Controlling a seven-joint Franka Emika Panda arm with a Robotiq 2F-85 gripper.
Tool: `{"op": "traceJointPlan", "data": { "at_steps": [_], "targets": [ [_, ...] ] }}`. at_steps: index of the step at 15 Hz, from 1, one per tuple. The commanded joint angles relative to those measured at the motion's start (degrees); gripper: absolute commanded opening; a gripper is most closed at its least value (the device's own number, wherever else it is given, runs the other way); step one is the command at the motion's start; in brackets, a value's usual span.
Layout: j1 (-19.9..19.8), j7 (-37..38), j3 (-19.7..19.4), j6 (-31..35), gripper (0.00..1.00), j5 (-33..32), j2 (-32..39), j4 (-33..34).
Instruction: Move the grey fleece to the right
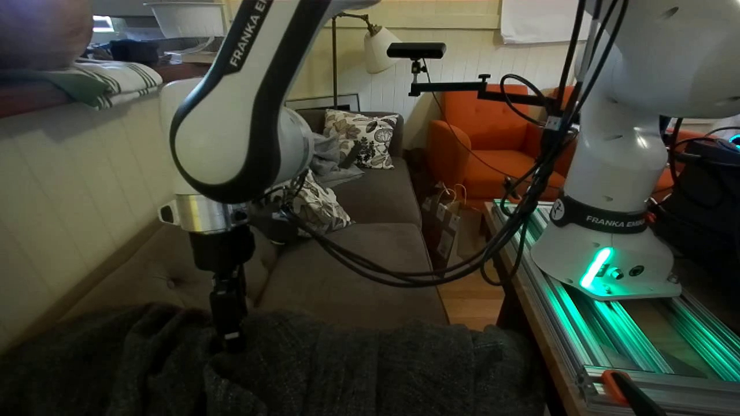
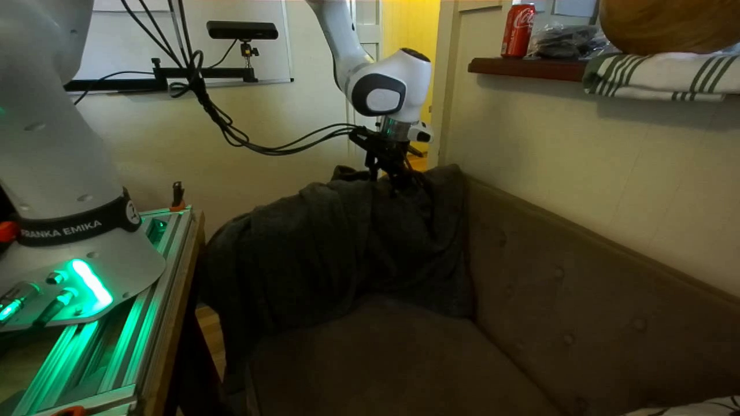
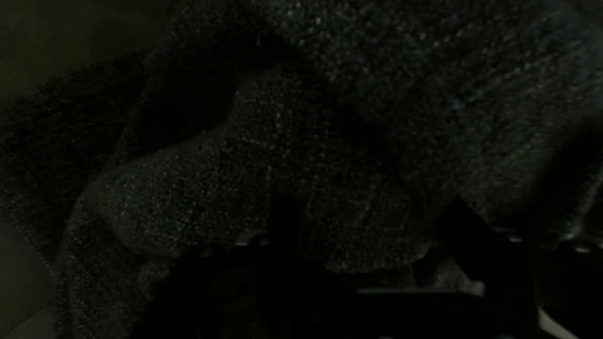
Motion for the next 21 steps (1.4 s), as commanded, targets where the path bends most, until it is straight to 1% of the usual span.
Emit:
{"op": "traceJointPlan", "data": {
  "at_steps": [1,3,5,7,8,9,12,13,15,17,18,21],
  "targets": [
    [-2.03,0.42,2.44,-1.43,0.5,-3.32,3.41,3.24],
    [-3.37,-0.43,4.11,-1.83,0.37,-3.02,2.66,2.96],
    [-6.16,-1.87,7.11,-2.37,0.23,-0.6,0.61,2.06],
    [-8.62,-2.77,9.15,-3.24,0.11,0.71,-0.91,1.33],
    [-9.77,-3.35,10.07,-3.88,0.02,1.48,-1.31,1.2],
    [-10.82,-3.84,10.75,-4.6,0.0,2.22,-1.71,0.99],
    [-12.63,-5.39,11.85,-6.71,0.0,4.53,-2.28,0.9],
    [-12.98,-5.84,11.93,-7.37,0.01,5.18,-2.38,0.94],
    [-13.43,-5.36,10.86,-7.61,0.01,5.54,-3.94,0.48],
    [-15.02,-3.6,7.73,-4.23,0.01,5.29,-9.85,-2.73],
    [-15.13,-3.01,6.4,-2.66,0.01,4.99,-11.35,-3.65],
    [-15.88,-1.97,0.78,0.55,0.01,2.77,-18.18,-7.32]
  ]
}}
